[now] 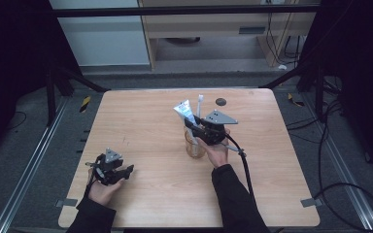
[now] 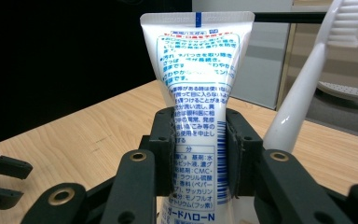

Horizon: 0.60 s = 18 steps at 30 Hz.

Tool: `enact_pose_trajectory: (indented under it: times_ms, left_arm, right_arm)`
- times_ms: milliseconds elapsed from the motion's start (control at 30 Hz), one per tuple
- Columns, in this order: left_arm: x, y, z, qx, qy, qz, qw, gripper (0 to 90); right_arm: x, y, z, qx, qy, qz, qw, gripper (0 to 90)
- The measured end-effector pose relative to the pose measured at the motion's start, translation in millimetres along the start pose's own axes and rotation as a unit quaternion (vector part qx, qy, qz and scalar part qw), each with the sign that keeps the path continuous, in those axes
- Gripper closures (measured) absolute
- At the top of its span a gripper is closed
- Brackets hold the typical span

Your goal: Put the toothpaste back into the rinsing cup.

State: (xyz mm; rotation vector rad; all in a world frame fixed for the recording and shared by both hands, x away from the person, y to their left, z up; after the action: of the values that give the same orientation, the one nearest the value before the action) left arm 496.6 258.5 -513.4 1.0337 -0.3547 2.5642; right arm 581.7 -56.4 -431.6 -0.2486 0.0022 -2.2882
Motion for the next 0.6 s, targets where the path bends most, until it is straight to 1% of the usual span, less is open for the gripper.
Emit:
enact_pose_trajectory:
  times_ms: [100, 167, 500, 600]
  left_arm:
    - [-0.2, -0.1, 0.0, 0.001, -0.001, 0.0, 1.0, 48.0]
    - [-0.2, 0.0, -0.1, 0.0, -0.001, 0.0, 1.0, 48.0]
    - [-0.1, -0.1, -0.1, 0.0, -0.001, 0.001, 1.0, 48.0]
    - [-0.1, 0.1, -0.1, 0.0, -0.001, 0.001, 1.0, 48.0]
  right_arm:
    - [2.8, -0.6, -2.3, 0.0, 0.01, 0.0, 0.9999, 68.3]
    - [4.2, -1.2, -3.7, 0.006, 0.014, 0.0, 0.9999, 68.6]
    - [7.3, -3.8, -7.2, 0.016, 0.022, 0.001, 0.9996, 69.0]
    - [8.5, -4.8, -8.0, 0.016, 0.021, 0.0, 0.9997, 68.9]
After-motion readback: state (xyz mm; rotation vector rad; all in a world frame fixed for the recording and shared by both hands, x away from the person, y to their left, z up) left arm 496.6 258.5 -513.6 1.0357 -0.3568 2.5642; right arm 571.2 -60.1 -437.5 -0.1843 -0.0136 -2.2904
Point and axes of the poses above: each handheld gripper's, and its own axes: x roughly backward along the jaws, z roughly out of its top, y roughly to its right, the point moved 4 cm from there along -x, roughly forward along the jaws, and after that the axes turned 4 degrees about z, right-handed, at the moved point
